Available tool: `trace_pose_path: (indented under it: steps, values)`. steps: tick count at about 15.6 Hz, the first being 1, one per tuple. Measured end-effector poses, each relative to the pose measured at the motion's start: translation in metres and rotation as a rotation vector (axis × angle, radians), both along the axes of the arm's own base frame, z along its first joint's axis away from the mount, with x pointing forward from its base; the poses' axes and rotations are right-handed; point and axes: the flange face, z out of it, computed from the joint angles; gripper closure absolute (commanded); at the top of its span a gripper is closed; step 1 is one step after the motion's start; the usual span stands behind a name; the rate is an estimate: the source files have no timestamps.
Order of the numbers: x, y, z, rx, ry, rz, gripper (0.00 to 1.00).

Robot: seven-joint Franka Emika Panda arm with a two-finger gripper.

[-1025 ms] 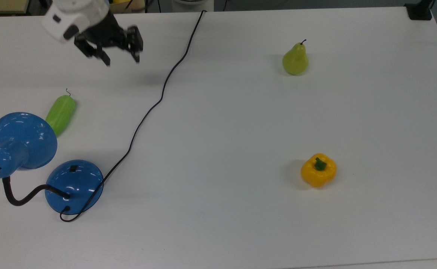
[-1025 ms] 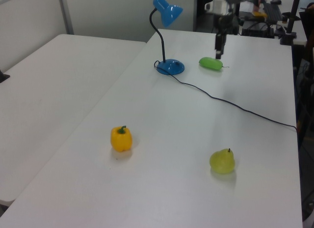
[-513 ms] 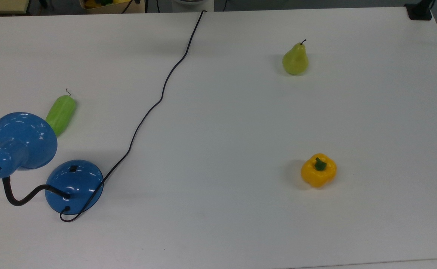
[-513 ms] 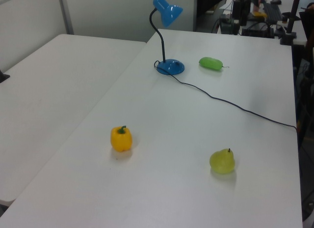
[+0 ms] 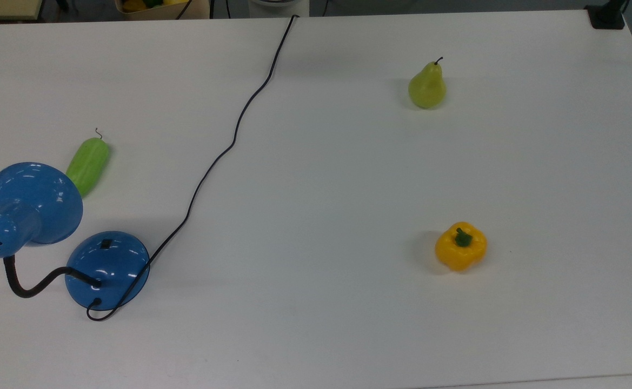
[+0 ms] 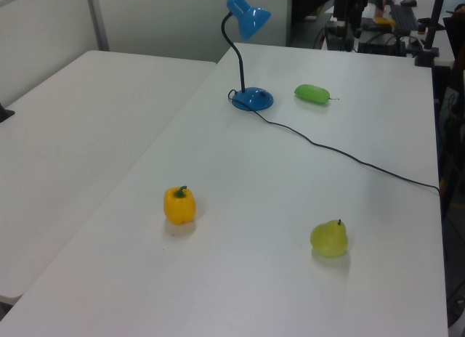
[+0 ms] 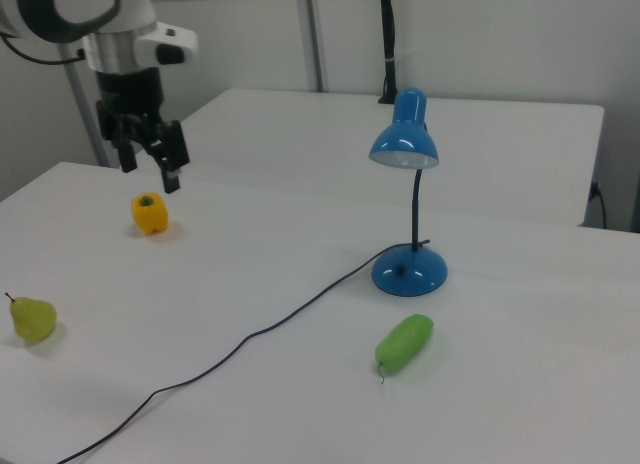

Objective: Turn off lamp

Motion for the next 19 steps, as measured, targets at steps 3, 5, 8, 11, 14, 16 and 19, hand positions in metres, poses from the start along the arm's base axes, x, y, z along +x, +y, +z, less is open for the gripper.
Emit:
trace_pose_path:
  steps: [3,5,8,11,14,16,19]
  values:
    - [0.000,0.030,-0.001,-0.043,-0.004,0.030,0.00]
    - [0.006,0.034,-0.005,-0.052,-0.047,0.047,0.00]
    - [0.018,0.035,-0.019,-0.052,-0.101,0.136,0.00]
    - [0.028,0.029,-0.029,-0.067,-0.138,0.239,0.00]
    - [0.035,0.014,-0.034,-0.073,-0.169,0.263,0.00]
    - [0.035,0.011,-0.034,-0.074,-0.170,0.258,0.00]
    - [0.035,0.012,-0.034,-0.074,-0.171,0.259,0.00]
